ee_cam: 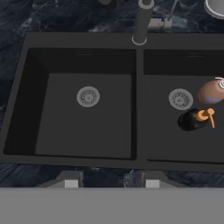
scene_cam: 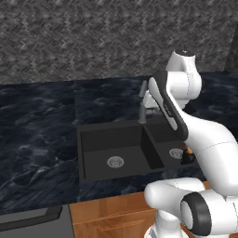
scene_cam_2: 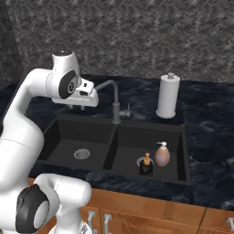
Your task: Pick up the soap dispenser and soap dispenser from the sink, and place them back in the cabinet, and close the cabinet doors.
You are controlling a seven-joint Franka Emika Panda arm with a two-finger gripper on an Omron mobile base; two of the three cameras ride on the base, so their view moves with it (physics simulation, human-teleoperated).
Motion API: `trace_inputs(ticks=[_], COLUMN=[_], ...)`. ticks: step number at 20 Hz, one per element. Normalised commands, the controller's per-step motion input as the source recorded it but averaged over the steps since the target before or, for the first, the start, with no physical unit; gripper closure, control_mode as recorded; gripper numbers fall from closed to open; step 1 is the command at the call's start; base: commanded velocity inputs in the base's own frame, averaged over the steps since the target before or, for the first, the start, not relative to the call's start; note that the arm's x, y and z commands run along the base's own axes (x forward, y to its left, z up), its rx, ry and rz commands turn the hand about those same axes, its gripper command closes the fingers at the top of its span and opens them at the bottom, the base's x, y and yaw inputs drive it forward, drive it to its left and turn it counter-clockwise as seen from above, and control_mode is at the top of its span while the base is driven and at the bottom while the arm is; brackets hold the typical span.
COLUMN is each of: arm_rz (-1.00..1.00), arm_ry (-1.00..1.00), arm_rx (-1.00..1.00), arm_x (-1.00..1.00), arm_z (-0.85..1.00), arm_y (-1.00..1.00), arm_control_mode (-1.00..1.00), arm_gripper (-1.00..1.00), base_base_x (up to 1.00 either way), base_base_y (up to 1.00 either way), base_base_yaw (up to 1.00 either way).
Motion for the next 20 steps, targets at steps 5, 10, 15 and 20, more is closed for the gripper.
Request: trace_inputs(ticks=[5, 10, 15, 20], arm_rz=[0.00, 0.00, 0.00, 0.00], arm_ry=[0.00, -0.01, 0.00, 0.00], arm_rx=[0.00, 0.00, 0.00, 0.00], arm_x=[0.00, 0.00, 0.00, 0.00], arm_z=[0.00, 0.00, -0.03, -0.07], arm_y=[-0.14, -0.39, -0.45, -0.43], arm_control_mode=[-1.00, -1.00, -1.00, -1.00], arm_gripper=[-1.00, -1.00, -1.00, -1.00], base_base_x=[0.00, 0.00, 0.00, 0.00], base_base_y=[0.00, 0.00, 0.00, 0.00], base_base_yaw=[0.00, 0.00, 0.00, 0.00])
